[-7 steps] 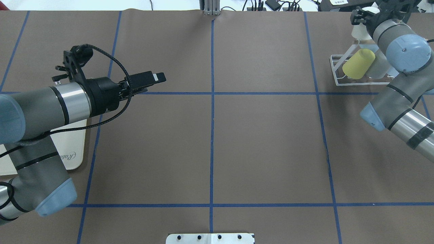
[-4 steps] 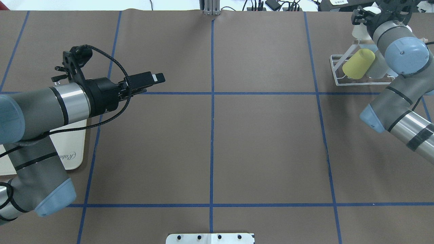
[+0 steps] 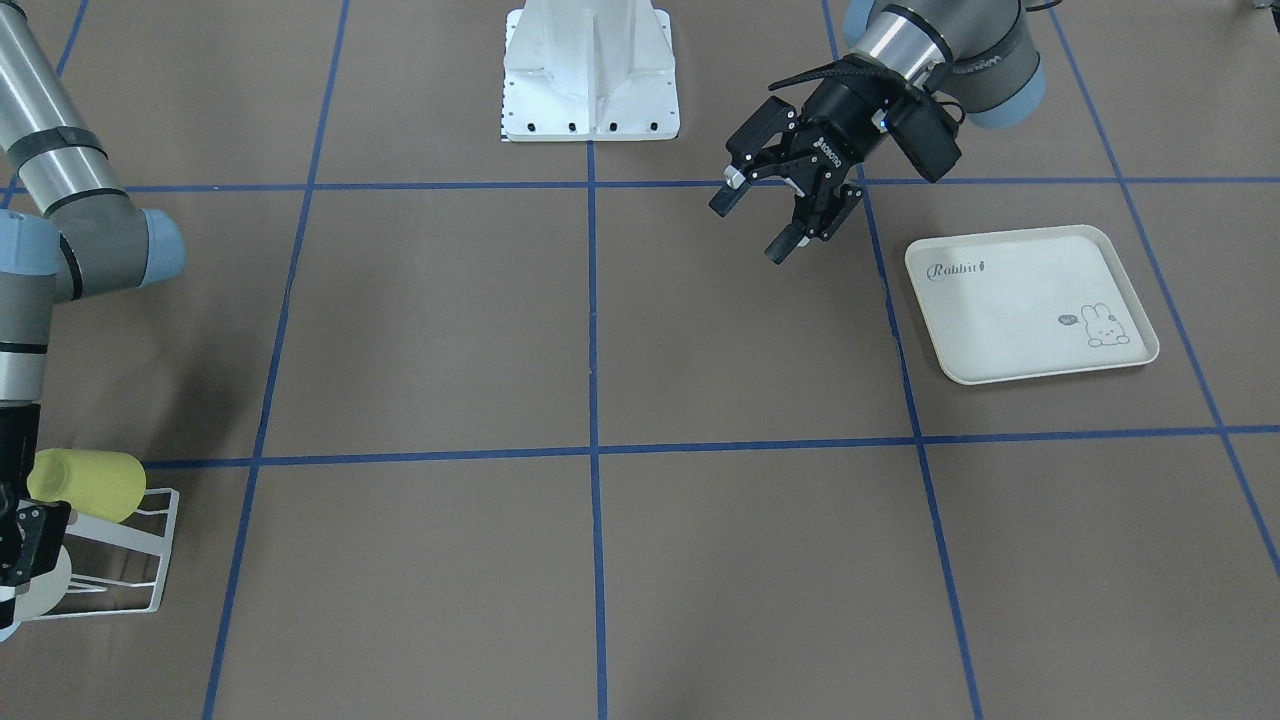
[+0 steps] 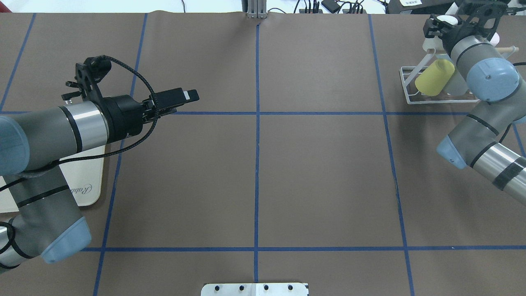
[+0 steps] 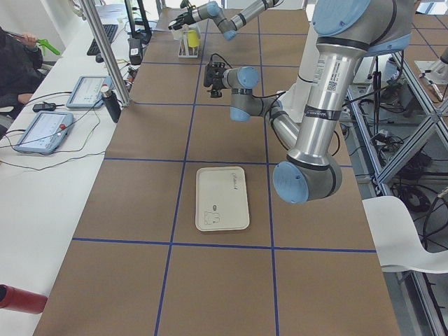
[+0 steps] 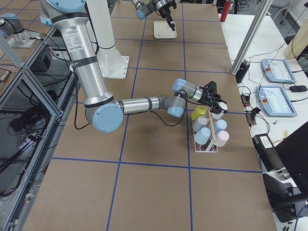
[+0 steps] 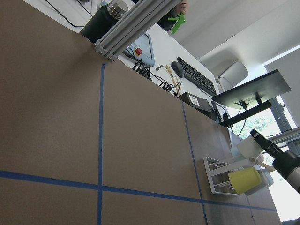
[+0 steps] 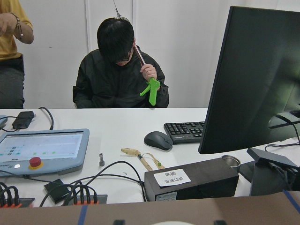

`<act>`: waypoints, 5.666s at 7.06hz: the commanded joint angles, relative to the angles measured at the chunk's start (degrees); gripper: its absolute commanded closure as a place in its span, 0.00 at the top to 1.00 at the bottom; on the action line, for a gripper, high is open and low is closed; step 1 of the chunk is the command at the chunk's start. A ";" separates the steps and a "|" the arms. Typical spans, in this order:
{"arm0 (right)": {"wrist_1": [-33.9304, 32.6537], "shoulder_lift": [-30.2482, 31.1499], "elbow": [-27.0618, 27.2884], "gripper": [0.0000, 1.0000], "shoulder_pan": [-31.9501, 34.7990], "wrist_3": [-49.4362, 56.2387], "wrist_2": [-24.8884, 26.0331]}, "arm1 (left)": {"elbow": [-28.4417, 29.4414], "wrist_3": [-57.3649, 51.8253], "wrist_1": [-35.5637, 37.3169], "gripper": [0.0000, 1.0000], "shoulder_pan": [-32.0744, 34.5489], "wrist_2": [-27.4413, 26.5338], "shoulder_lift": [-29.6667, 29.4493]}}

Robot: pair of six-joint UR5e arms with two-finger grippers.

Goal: Transfer IKEA cup to right arm and place on rack

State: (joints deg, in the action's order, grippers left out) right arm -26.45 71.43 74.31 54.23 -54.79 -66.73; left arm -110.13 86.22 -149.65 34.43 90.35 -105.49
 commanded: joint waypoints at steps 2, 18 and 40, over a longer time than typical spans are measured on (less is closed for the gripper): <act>0.35 0.03 -0.05 0.77 -0.09 0.73 -0.15 | 0.01 0.00 -0.12 1.00 0.02 0.00 0.11; -65.51 3.10 24.65 1.00 36.65 48.67 -66.94 | -5.62 -56.17 19.34 1.00 29.62 25.21 20.41; -72.43 17.25 21.75 1.00 34.63 61.29 -68.62 | 13.80 -97.30 48.75 1.00 54.08 41.92 21.99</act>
State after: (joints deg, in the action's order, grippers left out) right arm -98.85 88.71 96.08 88.86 6.51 -135.20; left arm -97.00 -11.06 -101.08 88.53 132.06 -84.02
